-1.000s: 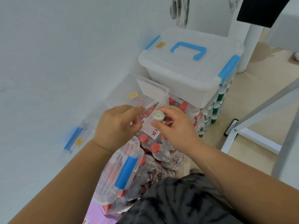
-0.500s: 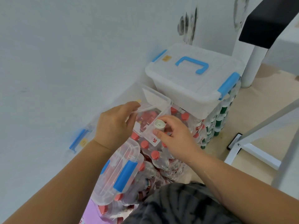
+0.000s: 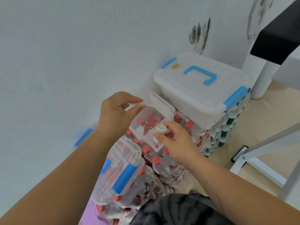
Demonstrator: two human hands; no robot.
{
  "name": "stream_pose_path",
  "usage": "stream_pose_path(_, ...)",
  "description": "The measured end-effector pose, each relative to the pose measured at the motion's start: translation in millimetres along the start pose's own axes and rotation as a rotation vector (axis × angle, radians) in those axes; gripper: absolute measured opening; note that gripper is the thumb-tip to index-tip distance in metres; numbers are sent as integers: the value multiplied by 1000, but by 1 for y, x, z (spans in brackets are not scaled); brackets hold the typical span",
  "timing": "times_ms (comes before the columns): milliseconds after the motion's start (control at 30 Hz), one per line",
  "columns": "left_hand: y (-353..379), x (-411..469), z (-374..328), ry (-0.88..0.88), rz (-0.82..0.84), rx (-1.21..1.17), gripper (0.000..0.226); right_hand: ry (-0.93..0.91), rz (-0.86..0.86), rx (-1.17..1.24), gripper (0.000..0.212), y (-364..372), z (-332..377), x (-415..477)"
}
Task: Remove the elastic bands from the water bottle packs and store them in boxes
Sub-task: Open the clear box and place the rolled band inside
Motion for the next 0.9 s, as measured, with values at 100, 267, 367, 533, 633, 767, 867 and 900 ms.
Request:
stream_pose_path(100, -5, 9, -11, -6, -37, -42, 13, 13, 2, 5, 17, 0, 0, 1)
stream_pose_path(267, -29, 13, -26, -55, -175, -152, 13, 29, -5, 1, 16, -4, 1, 2)
stream_pose_path(367, -46, 3, -26, -108, -207, -176, 9, 49, -3, -2, 14, -4, 7, 2)
stream_pose_path(533, -81, -22, -7, -259, -307, -489, 8, -102, -101, -78, 19, -5, 44, -4)
stream_pose_path(633, -109, -34, 9, -333, -380, -603, 9, -203, -133, -143, 18, 2, 74, -8)
stream_pose_path(767, -139, -53, 24, -385, -456, -657, 5, -272, -67, -94, 28, 22, 99, -10)
stream_pose_path(867, -154, -70, 40, -451, -503, -689, 6, -283, -43, -5, 29, 42, 106, -14)
stream_pose_path(900, -158, -75, 47, -479, -510, -698, 7, -281, -47, 21, 27, 49, 107, -16)
Point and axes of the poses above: each hand's wrist, its own x-axis towards the middle knuckle, its own y-axis out of the palm, z = x × y, the point moved 6 cm from there along x, towards the middle knuckle, and after that the axes turned 2 degrees about -y, right-handed, at the moved point
